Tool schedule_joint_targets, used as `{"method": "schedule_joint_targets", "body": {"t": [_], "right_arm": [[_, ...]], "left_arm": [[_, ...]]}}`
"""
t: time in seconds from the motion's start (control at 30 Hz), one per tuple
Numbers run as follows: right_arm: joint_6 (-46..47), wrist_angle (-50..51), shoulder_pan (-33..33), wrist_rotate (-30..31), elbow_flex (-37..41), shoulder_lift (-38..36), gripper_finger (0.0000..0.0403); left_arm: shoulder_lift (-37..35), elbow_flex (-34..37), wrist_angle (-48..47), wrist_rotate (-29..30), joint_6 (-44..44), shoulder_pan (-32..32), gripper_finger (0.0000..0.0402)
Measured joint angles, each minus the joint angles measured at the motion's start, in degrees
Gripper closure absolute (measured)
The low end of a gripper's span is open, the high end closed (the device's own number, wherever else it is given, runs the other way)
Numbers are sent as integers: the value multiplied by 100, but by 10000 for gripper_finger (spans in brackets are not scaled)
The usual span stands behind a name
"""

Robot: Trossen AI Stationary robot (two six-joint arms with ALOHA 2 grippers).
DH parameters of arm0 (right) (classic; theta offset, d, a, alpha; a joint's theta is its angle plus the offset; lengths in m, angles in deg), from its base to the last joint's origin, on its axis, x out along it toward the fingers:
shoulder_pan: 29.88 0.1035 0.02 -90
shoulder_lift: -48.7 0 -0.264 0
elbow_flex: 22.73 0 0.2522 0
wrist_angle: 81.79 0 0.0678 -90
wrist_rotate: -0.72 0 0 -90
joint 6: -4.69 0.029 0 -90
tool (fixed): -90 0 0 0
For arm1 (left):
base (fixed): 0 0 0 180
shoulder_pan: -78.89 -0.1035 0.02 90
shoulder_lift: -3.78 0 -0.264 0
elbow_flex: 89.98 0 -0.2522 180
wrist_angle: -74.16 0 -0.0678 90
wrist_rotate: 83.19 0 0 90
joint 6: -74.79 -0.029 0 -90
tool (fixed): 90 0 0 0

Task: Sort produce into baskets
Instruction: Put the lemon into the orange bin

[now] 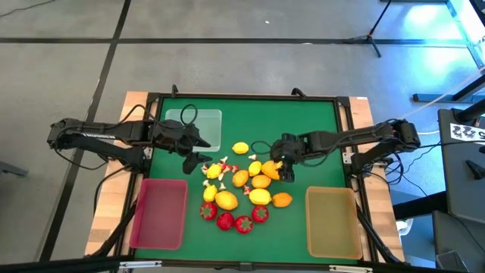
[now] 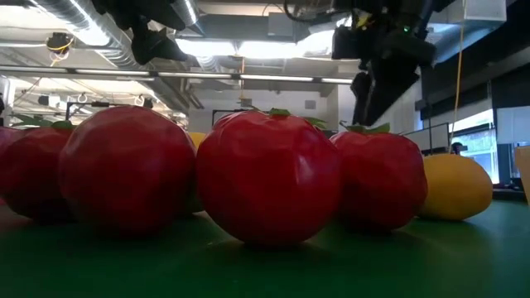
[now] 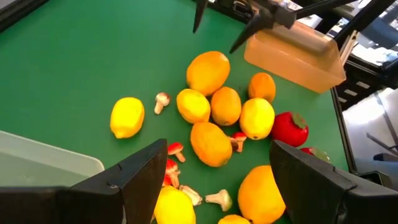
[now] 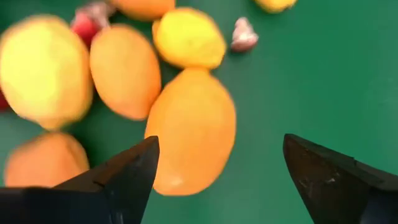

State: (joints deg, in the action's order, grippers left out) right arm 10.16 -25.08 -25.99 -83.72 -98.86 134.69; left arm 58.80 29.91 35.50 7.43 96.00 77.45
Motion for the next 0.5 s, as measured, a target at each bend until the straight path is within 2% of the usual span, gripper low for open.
{"method": "schedule_joint_targets", "body": {"t": [0.13,0.3,0.5], "right_arm": [[-144,74,161,-10,0,118,63],[216,-81,141,-228,0,119,63],[3,-140,99,111,4,359,63]], "left_arm": [[0,0,-19,4,138,0,123],[0,0,-22,4,139,0,123],[0,0,-21,4,116,0,123]]}}
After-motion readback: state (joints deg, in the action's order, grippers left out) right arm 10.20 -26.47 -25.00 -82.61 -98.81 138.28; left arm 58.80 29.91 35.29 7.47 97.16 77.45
